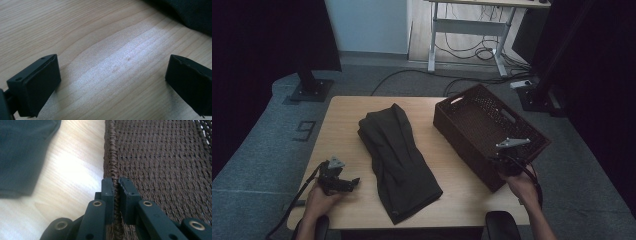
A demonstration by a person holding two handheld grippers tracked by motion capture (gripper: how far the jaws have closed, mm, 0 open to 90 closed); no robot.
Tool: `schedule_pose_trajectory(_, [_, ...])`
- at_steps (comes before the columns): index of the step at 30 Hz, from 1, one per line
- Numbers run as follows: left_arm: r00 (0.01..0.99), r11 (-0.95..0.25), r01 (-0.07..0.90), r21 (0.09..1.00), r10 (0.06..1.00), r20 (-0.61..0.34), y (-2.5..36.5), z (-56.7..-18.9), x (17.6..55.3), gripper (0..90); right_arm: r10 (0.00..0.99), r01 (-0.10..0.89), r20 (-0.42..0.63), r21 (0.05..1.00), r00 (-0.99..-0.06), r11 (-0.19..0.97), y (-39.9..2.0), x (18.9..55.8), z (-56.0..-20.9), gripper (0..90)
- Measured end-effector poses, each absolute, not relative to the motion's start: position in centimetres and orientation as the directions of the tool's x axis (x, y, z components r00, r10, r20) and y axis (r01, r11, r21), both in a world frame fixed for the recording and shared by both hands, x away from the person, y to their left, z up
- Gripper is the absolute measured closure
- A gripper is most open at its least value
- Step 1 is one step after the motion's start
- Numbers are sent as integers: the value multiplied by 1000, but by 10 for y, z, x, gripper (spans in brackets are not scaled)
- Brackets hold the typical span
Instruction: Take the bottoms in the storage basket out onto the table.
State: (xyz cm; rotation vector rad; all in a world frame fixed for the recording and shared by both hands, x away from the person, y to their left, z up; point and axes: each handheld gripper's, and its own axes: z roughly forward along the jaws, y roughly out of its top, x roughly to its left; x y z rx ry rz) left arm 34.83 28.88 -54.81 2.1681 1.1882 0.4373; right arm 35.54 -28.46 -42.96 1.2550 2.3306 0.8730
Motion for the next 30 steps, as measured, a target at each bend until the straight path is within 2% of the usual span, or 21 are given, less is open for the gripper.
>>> schedule_pose_trajectory(21, [542, -403, 635, 659, 840, -8, 289, -548, 349, 0, 862, 639, -49, 650, -504, 411, -278, 434, -430, 816])
schedule_pose_trajectory(22, [542, -403, 635, 659, 840, -8, 289, -548, 349, 0, 862, 638, -54, 649, -504, 414, -278, 434, -430, 799])
schedule_pose_trajectory(24, [542, -404, 635, 659, 840, -8, 289, -548, 349, 0, 871, 645, -96, 635, -481, 426, -277, 431, -429, 657])
schedule_pose_trajectory(25, [542, -404, 635, 659, 840, -8, 289, -548, 349, 0, 878, 655, -98, 627, -469, 420, -277, 430, -429, 620])
schedule_pose_trajectory(30, [542, -404, 635, 658, 840, -8, 289, -548, 349, 0, 890, 671, -60, 634, -451, 383, -288, 414, -426, 610])
